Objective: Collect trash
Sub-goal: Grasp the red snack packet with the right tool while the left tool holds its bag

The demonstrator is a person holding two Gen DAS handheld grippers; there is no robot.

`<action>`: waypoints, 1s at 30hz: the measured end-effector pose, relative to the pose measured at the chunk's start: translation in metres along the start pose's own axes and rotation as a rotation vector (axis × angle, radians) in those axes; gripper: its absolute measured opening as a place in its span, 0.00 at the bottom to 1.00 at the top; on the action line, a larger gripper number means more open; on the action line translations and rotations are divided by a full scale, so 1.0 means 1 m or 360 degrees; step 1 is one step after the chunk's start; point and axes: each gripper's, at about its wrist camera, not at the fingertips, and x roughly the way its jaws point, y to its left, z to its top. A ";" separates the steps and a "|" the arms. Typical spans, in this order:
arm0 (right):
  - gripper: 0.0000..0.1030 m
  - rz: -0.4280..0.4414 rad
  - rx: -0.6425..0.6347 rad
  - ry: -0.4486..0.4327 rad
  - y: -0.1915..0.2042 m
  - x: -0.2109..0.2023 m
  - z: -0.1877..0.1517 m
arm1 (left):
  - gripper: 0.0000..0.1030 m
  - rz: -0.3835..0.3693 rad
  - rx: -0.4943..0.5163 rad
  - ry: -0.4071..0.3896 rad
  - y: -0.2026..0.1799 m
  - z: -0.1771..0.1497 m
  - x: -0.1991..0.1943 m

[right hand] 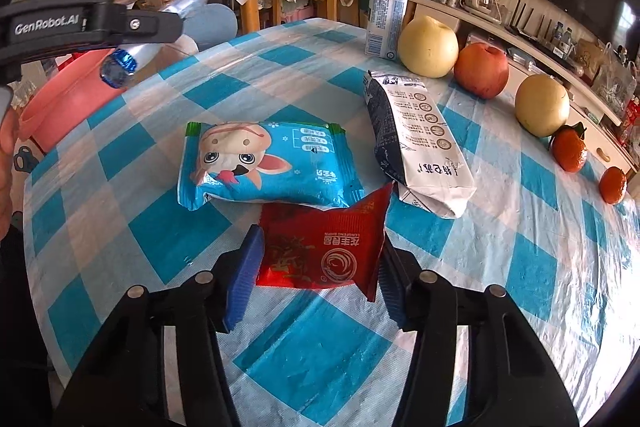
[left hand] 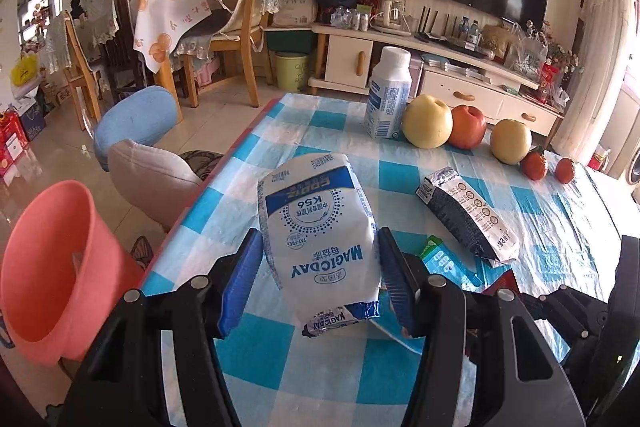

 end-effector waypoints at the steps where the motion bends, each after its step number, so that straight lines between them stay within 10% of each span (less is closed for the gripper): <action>1: 0.47 0.0000 0.0004 -0.0001 0.000 0.000 0.000 | 0.58 0.0002 -0.0004 -0.0005 0.003 -0.003 -0.002; 30: 0.24 -0.0031 0.0264 -0.0057 -0.005 -0.022 -0.015 | 0.58 -0.0081 -0.0016 0.0060 0.042 -0.016 0.016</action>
